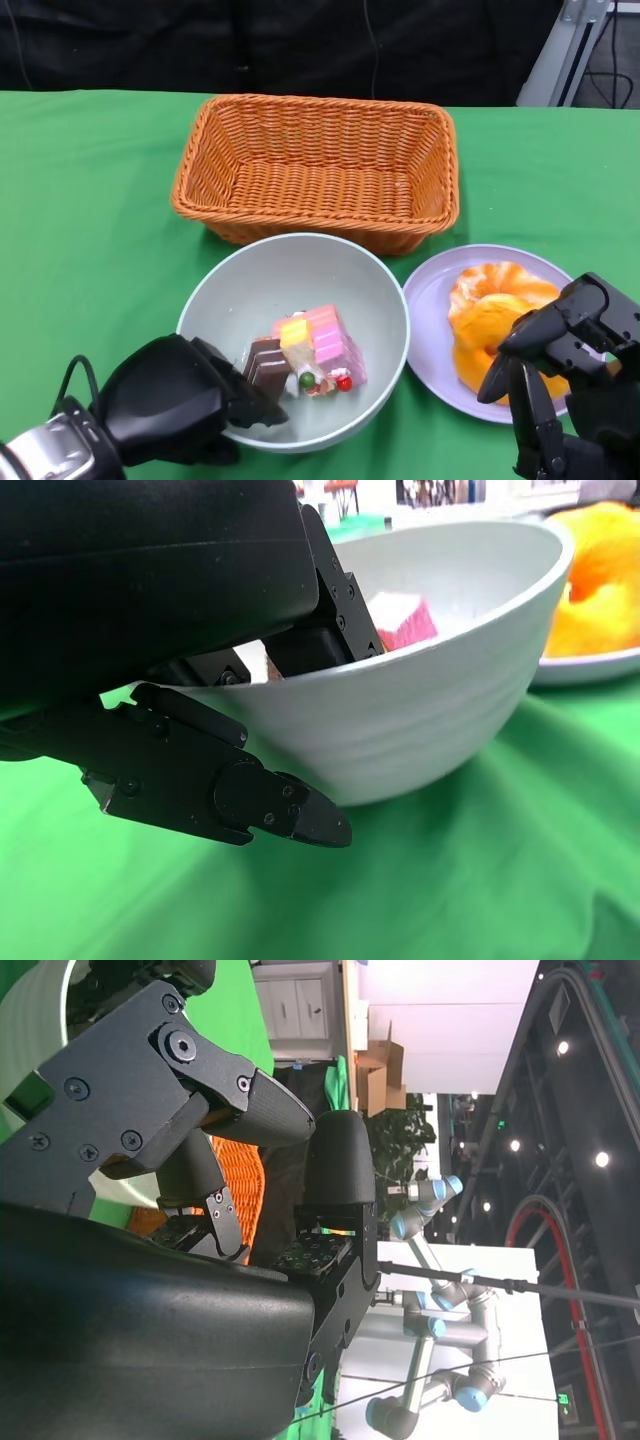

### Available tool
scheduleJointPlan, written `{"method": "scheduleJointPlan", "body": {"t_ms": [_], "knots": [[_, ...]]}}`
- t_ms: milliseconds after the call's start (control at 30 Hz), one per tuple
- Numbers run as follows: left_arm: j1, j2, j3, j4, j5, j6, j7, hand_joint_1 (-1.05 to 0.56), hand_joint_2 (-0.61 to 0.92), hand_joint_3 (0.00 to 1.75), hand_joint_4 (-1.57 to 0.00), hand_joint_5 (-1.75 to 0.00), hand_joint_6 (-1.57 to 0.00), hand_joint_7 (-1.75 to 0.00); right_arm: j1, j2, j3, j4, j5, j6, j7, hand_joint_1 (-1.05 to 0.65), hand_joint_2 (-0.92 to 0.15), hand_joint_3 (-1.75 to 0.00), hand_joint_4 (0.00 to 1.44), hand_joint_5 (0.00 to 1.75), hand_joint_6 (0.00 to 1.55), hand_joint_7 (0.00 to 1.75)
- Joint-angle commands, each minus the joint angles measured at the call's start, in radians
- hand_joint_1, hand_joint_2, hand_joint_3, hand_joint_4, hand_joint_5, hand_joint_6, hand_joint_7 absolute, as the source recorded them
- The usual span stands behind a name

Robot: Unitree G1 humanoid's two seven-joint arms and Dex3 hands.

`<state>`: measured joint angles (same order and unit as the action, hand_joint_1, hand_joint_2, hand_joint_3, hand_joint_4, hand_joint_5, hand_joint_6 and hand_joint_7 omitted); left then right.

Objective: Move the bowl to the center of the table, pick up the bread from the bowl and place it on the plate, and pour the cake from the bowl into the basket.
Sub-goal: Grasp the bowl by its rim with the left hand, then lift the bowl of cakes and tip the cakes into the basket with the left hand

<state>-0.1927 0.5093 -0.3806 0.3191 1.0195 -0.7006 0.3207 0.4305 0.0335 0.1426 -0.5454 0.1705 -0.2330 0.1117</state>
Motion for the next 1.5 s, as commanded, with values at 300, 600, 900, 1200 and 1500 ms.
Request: {"method": "scheduleJointPlan", "body": {"t_ms": [300, 600, 900, 1200, 1500], "knots": [[-0.067, -0.015, -0.064, 0.083, -0.034, 0.038, 0.037, -0.32, 0.91, 0.04, -1.1, -0.07, -1.09, -0.07, -0.001, 0.005, 0.002, 0.018, -0.015, -0.048, -0.01, -0.21, -0.4, -1.22, 0.76, 1.57, 0.69, 1.3], [-0.099, 0.012, -0.075, 0.158, -0.113, -0.091, 0.071, -0.26, 0.92, 0.06, -0.73, -1.59, -1.26, -0.13, -0.001, 0.004, 0.002, 0.026, -0.021, -0.056, -0.015, -0.22, -0.41, -1.19, 0.76, 1.57, 0.7, 1.3], [-0.139, 0.12, -0.062, 0.243, -0.382, -0.378, -0.16, -0.26, 0.92, 0.14, -0.7, -1.62, -0.81, -1.02, -0.002, 0.005, 0.004, 0.025, -0.032, -0.055, -0.022, -0.19, -0.42, -1.19, 0.75, 1.58, 0.69, 1.3], [-0.099, 0.191, 0.043, 0.234, -0.592, -0.533, -0.266, -0.3, 0.92, 0.18, -0.76, -1.56, -0.9, -0.89, -0.01, 0.001, 0.002, 0.031, -0.029, -0.043, -0.027, -0.19, -0.42, -1.18, 0.74, 1.58, 0.68, 1.29], [-0.104, 0.164, 0.098, 0.13, -0.916, -0.473, -0.424, -0.24, 0.74, 0.61, -0.74, -1.64, -0.84, -1.05, -0.02, -0.007, -0.006, 0.056, -0.059, -0.066, -0.023, -0.2, -0.45, -1.12, 0.75, 1.59, 0.67, 1.31]]}}
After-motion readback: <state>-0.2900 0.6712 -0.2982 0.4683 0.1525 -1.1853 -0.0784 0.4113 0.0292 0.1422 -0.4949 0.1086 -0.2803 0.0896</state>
